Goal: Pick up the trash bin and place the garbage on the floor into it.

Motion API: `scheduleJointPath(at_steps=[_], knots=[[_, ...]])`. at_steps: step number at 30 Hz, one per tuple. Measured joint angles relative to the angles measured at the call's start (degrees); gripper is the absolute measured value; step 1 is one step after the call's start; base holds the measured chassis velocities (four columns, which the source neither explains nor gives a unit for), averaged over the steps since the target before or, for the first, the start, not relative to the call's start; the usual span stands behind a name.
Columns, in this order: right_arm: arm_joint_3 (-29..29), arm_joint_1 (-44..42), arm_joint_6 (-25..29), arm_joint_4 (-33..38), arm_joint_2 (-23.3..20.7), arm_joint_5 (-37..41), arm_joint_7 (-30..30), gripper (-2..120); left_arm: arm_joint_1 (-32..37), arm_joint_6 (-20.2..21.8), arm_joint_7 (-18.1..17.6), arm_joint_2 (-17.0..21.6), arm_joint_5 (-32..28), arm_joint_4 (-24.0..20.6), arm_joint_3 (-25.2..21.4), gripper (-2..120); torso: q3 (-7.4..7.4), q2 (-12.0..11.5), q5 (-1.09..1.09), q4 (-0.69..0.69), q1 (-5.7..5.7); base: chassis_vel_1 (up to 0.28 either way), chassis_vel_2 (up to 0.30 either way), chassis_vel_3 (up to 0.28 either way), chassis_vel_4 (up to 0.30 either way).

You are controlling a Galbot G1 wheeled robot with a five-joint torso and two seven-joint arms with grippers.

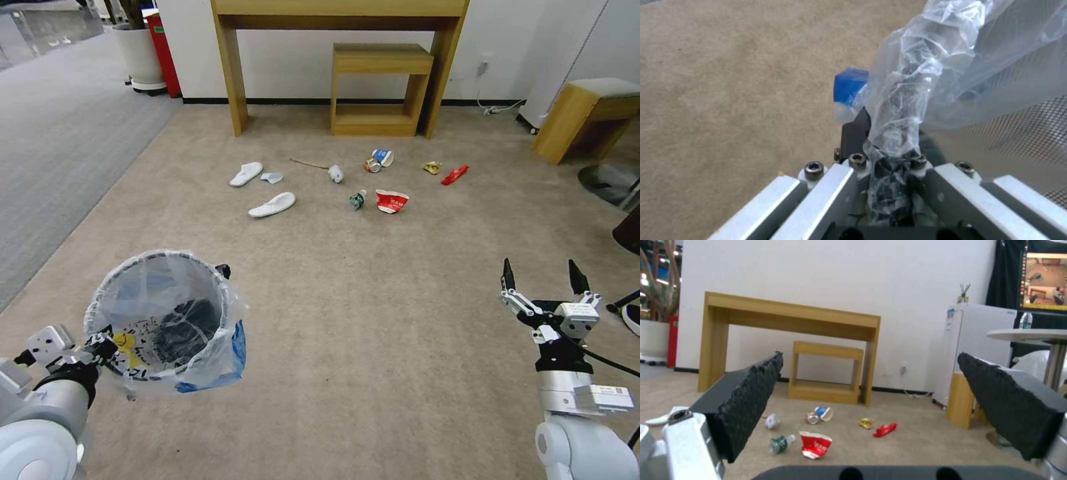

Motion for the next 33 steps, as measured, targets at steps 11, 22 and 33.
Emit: scheduleJointPath(at_steps=[11,22,33], knots=[[-0.02,0.02,0.32,0.12,0.12,-0.49,-0.55,100,0.3,0.0,0.67,0.36,0.14,-0.06,0.4,1,0.02,0.0,-0.03,0.0,0.02,-0.193,0.205,0.207,-0.204],[0.18,-0.11,0.3,0.23,0.09,-0.85,-0.58,100,-0.31,-0.01,0.72,0.72,0.42,0.32,1.55,1,0.01,0.0,0.02,0.0,0.02,-0.181,0.28,0.182,-0.279],[0.15,-0.18,0.24,0.61,0.44,-1.3,-0.59,100,-0.31,0.01,0.86,0.98,0.07,0.26,1.0,1,0.01,0.0,0.03,0.0,0.02,-0.1,0.354,0.1,-0.359]])
